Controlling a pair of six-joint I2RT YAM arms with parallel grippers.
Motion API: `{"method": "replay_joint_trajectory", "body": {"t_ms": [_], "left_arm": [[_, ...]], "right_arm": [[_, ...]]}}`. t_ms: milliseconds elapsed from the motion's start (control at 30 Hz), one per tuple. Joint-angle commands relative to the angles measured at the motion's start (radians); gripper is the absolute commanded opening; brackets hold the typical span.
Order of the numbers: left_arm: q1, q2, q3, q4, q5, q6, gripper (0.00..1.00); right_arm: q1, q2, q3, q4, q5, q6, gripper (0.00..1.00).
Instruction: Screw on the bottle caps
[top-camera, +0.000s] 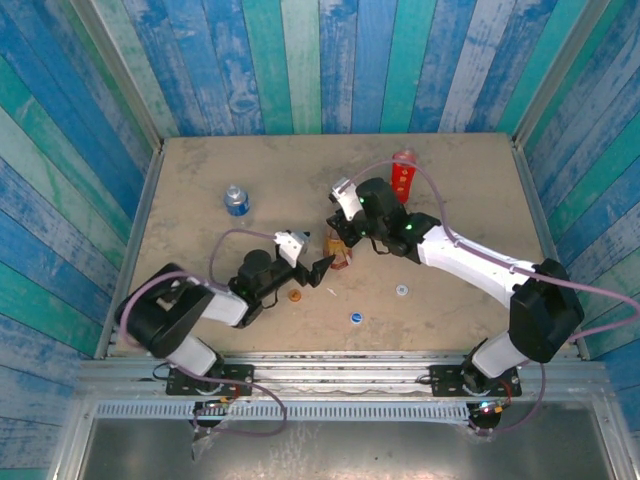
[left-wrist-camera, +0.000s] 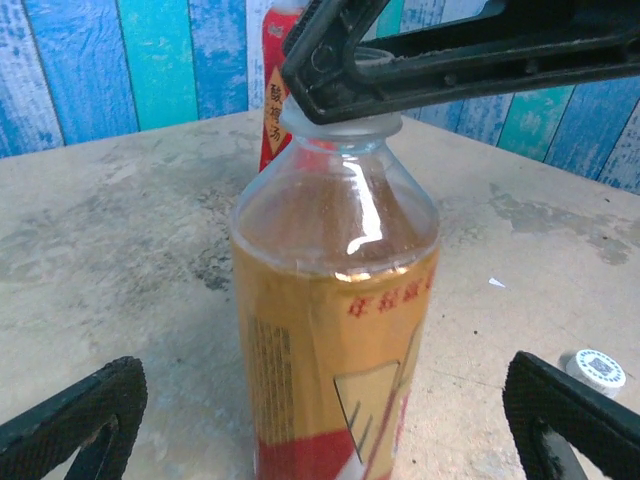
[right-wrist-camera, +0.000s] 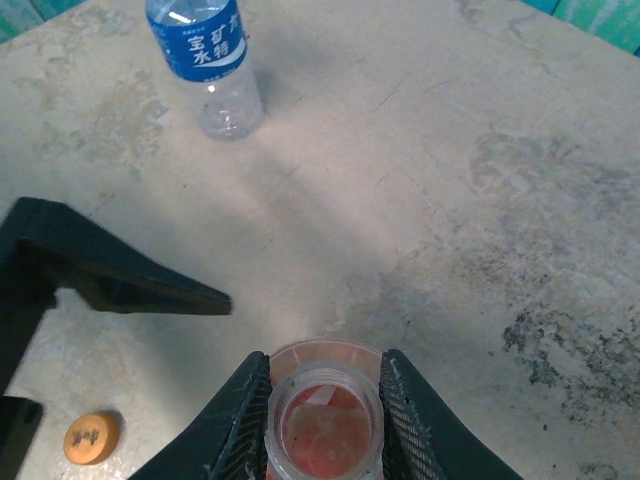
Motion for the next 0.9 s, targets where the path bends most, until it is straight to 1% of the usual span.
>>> {"method": "replay_joint_trajectory", "body": {"t_ms": [0, 33, 100, 200, 300, 367, 467, 500, 667, 733, 800, 867], "left_arm": [[-0.003, 0.105, 0.039, 0.254, 0.050, 0.036, 0.95], [-0.003, 0.125, 0.044, 0.274, 0.056, 0.041, 0.96], [-0.003, 0.174, 0.051, 0.325, 0.049, 0.045, 1.00], [-0.004, 0.227, 0.075, 0.344, 0.079, 0.084, 0.96], [-0.003, 0.274, 0.095, 0.384, 0.097, 0.061, 0.93], [-0.004, 0.309, 0.095, 0.439, 0.096, 0.044, 0.89], [-0.002, 0.345, 0.106, 0.464, 0.088, 0.044, 0.85], [-0.002, 0.353, 0.109, 0.470, 0.090, 0.043, 0.82], [0.003, 0.372, 0.132, 0.460, 0.109, 0.040, 0.71], [0.006, 0.374, 0.143, 0.443, 0.123, 0.042, 0.69], [0.007, 0.373, 0.147, 0.436, 0.129, 0.043, 0.62], [0.008, 0.373, 0.149, 0.435, 0.134, 0.041, 0.59]], "right_arm": [[-0.002, -0.008, -0.012, -0.006, -0.058, -0.029, 0.29], [-0.002, -0.006, -0.012, -0.006, -0.064, -0.031, 0.29], [-0.003, -0.003, -0.015, -0.005, -0.068, -0.030, 0.29], [-0.003, 0.003, -0.019, 0.000, -0.065, -0.027, 0.29], [-0.003, 0.008, -0.021, -0.001, -0.053, -0.027, 0.29], [-0.002, 0.007, -0.023, -0.002, -0.045, -0.028, 0.29], [-0.002, 0.008, -0.023, -0.003, -0.048, -0.026, 0.28], [-0.002, 0.008, -0.023, -0.003, -0.049, -0.024, 0.28], [-0.002, 0.010, -0.021, -0.009, -0.057, -0.022, 0.28], [-0.003, 0.011, -0.020, -0.015, -0.060, -0.023, 0.29], [-0.003, 0.009, -0.023, -0.017, -0.060, -0.022, 0.29], [-0.002, 0.005, -0.026, -0.014, -0.058, -0.019, 0.29]]}}
